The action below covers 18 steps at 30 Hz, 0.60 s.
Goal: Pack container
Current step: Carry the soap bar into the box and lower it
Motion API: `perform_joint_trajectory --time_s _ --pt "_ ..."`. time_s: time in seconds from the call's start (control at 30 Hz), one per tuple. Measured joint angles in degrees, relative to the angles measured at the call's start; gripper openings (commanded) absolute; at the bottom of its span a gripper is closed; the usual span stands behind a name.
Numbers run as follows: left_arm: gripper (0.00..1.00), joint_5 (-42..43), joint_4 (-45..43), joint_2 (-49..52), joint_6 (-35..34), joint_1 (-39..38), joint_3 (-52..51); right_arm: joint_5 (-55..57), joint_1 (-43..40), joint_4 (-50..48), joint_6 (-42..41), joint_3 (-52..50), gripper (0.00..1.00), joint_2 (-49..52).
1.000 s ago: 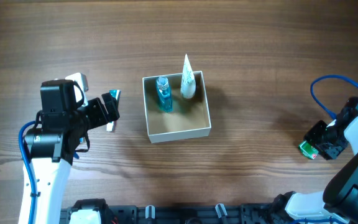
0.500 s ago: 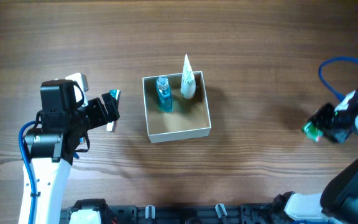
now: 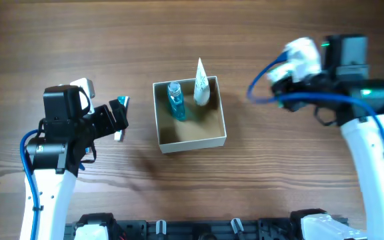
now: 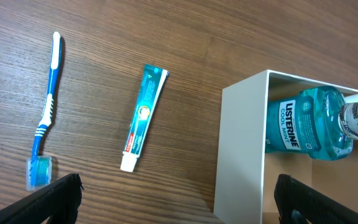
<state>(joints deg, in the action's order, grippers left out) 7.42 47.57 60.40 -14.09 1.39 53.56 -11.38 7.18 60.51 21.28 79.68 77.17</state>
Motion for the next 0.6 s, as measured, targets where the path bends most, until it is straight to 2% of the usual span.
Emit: perform_joint_trajectory --time_s 0.33,0.47,0.6 --pt "1.0 0.0 0.0 0.0 0.0 0.0 0.0 6.19 25.83 -0.13 12.17 0.0 0.04 0.02" --pt "1.0 0.0 0.0 0.0 0.0 0.0 0.0 7.58 31.76 -1.66 16.09 0.0 0.04 0.07" --pt "1.0 0.0 -0.02 0.0 0.0 0.0 0.0 7.85 33.94 -2.73 17.7 0.0 0.04 0.92"
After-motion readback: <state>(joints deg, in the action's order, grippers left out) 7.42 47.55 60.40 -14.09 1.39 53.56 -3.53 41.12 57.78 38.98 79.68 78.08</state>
